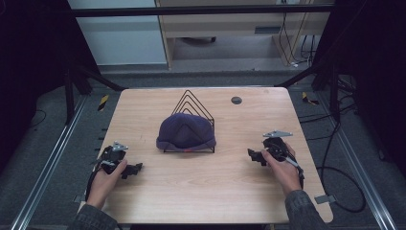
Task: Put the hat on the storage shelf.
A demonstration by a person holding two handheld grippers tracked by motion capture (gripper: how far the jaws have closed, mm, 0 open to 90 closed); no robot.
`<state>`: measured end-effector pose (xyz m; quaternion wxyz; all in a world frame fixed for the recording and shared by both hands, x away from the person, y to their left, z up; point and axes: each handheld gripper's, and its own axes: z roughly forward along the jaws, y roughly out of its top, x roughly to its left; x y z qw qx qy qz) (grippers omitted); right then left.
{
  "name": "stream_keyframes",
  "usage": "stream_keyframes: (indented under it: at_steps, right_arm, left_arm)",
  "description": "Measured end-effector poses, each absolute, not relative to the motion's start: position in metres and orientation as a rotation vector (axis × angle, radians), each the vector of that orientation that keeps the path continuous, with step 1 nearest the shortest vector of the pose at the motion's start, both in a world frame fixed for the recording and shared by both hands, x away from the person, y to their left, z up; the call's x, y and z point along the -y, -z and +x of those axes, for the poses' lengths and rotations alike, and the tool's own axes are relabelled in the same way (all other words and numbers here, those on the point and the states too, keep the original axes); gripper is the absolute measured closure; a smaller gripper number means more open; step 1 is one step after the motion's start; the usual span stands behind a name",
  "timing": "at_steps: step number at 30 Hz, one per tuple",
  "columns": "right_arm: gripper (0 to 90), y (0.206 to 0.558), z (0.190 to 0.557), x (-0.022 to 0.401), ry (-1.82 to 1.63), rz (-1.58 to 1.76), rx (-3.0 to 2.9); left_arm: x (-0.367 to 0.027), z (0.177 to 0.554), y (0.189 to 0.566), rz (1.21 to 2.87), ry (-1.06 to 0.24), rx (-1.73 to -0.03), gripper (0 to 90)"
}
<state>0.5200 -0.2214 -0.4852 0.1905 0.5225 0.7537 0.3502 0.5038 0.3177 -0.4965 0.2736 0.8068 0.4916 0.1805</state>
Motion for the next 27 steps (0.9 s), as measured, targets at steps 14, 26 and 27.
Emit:
stream_keyframes:
  at_steps: [14, 26, 27]
  right_arm:
    - [8.0, 0.507, 0.504, 0.222, -0.962, 1.475, -2.111]
    - [5.3, 0.512, 0.491, 0.212, -0.919, 1.394, -2.117]
    - [5.3, 0.512, 0.49, 0.212, -0.92, 1.392, -2.118]
  left_arm:
    - [-0.317, 0.501, 0.5, 2.156, -0.489, -1.31, 0.0]
    - [-0.317, 0.501, 0.5, 2.162, -0.485, -1.295, 0.0]
    - [-0.317, 0.501, 0.5, 2.167, -0.483, -1.29, 0.0]
